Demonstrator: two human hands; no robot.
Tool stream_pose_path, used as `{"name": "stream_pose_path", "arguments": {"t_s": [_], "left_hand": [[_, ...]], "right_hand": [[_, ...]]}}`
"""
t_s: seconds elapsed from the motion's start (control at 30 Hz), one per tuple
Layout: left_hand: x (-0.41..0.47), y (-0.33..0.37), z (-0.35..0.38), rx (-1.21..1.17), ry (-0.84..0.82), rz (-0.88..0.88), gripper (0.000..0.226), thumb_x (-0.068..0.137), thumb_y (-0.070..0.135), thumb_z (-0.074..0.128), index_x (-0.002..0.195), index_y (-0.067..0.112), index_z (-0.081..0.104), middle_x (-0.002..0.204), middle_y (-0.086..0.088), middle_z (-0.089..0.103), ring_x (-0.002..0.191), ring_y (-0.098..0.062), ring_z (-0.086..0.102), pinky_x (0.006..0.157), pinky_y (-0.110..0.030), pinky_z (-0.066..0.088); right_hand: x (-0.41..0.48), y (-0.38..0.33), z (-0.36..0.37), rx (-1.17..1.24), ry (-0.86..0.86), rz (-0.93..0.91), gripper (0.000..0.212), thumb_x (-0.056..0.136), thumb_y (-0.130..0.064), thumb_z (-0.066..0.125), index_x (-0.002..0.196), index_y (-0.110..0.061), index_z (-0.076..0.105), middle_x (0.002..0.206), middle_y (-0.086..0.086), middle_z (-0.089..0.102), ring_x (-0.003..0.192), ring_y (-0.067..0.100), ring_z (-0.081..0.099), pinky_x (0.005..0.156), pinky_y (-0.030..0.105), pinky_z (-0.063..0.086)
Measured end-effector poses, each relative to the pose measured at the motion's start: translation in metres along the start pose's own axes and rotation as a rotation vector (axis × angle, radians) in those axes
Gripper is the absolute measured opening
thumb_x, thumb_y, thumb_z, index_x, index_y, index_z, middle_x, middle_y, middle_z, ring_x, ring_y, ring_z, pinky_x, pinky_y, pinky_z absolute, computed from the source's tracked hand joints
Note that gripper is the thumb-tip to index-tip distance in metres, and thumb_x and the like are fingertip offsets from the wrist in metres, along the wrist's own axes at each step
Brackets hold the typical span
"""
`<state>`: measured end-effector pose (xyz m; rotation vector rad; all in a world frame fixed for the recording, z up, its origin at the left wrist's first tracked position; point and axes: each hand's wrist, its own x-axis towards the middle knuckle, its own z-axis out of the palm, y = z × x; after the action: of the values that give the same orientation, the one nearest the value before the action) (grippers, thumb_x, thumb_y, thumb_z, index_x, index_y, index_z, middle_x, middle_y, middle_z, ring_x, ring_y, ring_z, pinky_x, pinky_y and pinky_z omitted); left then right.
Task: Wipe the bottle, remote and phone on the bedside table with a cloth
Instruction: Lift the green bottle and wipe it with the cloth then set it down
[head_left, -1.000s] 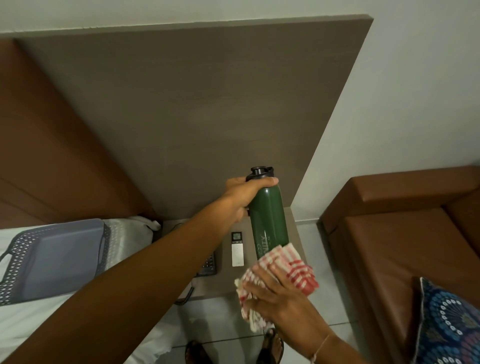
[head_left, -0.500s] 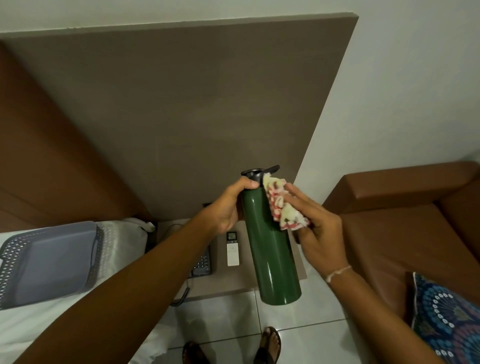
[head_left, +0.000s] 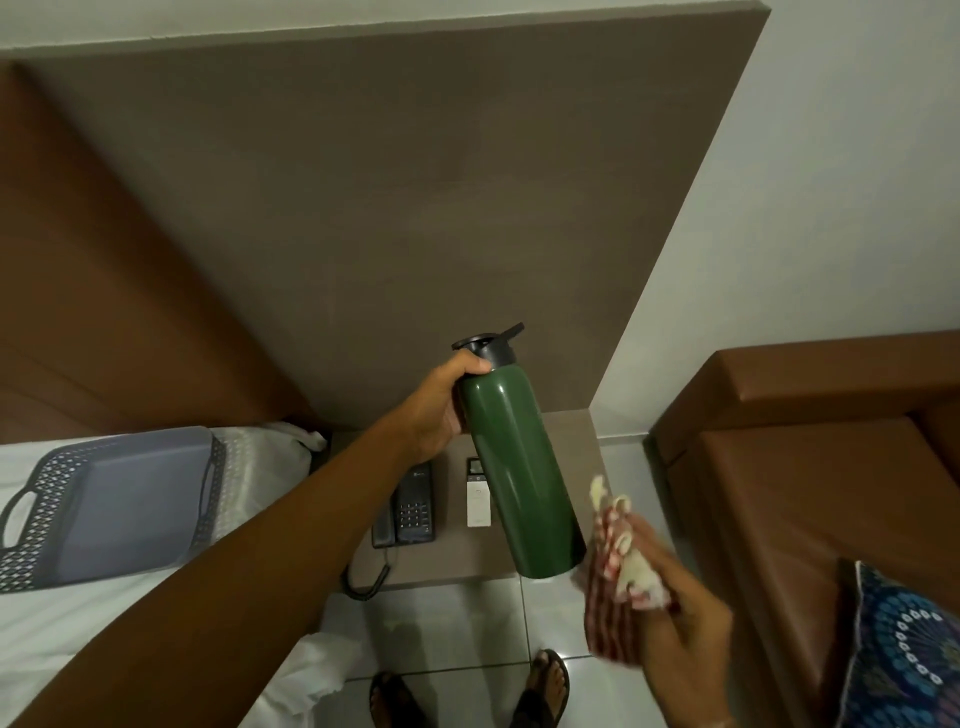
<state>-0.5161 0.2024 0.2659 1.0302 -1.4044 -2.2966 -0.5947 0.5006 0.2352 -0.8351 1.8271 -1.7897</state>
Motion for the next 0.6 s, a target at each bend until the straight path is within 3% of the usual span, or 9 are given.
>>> {"name": "stream_pose_path", "arguments": {"t_s": [0.1,0.23,0.33,0.4,0.47,0.57,0.6], "left_hand": [[0.003,-0.008,0.009,0.084,-0.024,-0.024,0.054,0.066,0.038,0.074,0.109,0.008,0.065,0.106,-0.016,0.065,0.100,-0.031,0.064,0.097,-0.055,0.050],[0.015,-0.019,0.025,0.150,0.006,-0.087,0.042,0.063,0.039,0.083,0.094,0.012,0.072,0.096,-0.013,0.074,0.094,-0.030,0.070,0.089,-0.048,0.057],[0.028,-0.024,0.024,0.148,0.082,-0.102,0.042,0.068,0.045,0.085,0.099,0.019,0.077,0.103,-0.009,0.079,0.099,-0.026,0.074,0.083,-0.042,0.060],[0.039,-0.026,0.019,0.125,0.161,-0.082,0.033,0.070,0.045,0.084,0.094,0.023,0.079,0.098,-0.002,0.080,0.098,-0.022,0.075,0.074,-0.038,0.062],[0.050,-0.032,0.015,0.144,0.243,-0.041,0.035,0.075,0.042,0.082,0.101,0.019,0.076,0.097,-0.003,0.080,0.098,-0.023,0.074,0.065,-0.032,0.061],[0.074,-0.046,0.015,0.160,0.363,-0.035,0.044,0.079,0.037,0.081,0.114,0.012,0.070,0.105,-0.008,0.075,0.099,-0.024,0.071,0.065,-0.034,0.061],[0.088,-0.055,0.017,0.163,0.389,-0.038,0.045,0.079,0.036,0.081,0.115,0.011,0.069,0.107,-0.009,0.074,0.097,-0.022,0.071,0.066,-0.034,0.061]], "right_hand": [[0.044,-0.014,0.015,-0.073,0.008,-0.082,0.050,0.088,-0.003,0.061,0.124,-0.038,0.062,0.136,-0.008,0.058,0.126,0.019,0.053,0.096,0.037,0.050],[0.082,-0.002,0.045,-0.607,-0.180,-0.418,0.045,0.090,-0.010,0.055,0.130,-0.032,0.056,0.148,-0.005,0.040,0.143,0.017,0.027,0.110,0.042,0.032],[0.074,0.033,0.046,-0.815,-0.267,-0.551,0.048,0.081,-0.010,0.065,0.126,-0.028,0.061,0.147,-0.002,0.040,0.142,0.026,0.027,0.111,0.045,0.024],[0.058,0.064,0.036,-0.936,-0.372,-0.584,0.061,0.066,-0.010,0.080,0.122,-0.029,0.065,0.142,0.003,0.049,0.136,0.034,0.035,0.108,0.051,0.029],[0.042,0.091,0.023,-1.071,-0.496,-0.602,0.066,0.054,-0.022,0.088,0.117,-0.029,0.069,0.132,0.006,0.060,0.136,0.035,0.036,0.108,0.047,0.033],[0.028,0.124,0.010,-0.945,-0.520,-0.438,0.058,0.061,-0.021,0.087,0.116,-0.025,0.070,0.132,0.006,0.060,0.146,0.020,0.011,0.103,0.040,0.042],[0.028,0.138,0.006,-0.868,-0.470,-0.366,0.054,0.066,-0.017,0.083,0.117,-0.025,0.069,0.134,0.003,0.057,0.145,0.015,0.015,0.099,0.042,0.046]]}}
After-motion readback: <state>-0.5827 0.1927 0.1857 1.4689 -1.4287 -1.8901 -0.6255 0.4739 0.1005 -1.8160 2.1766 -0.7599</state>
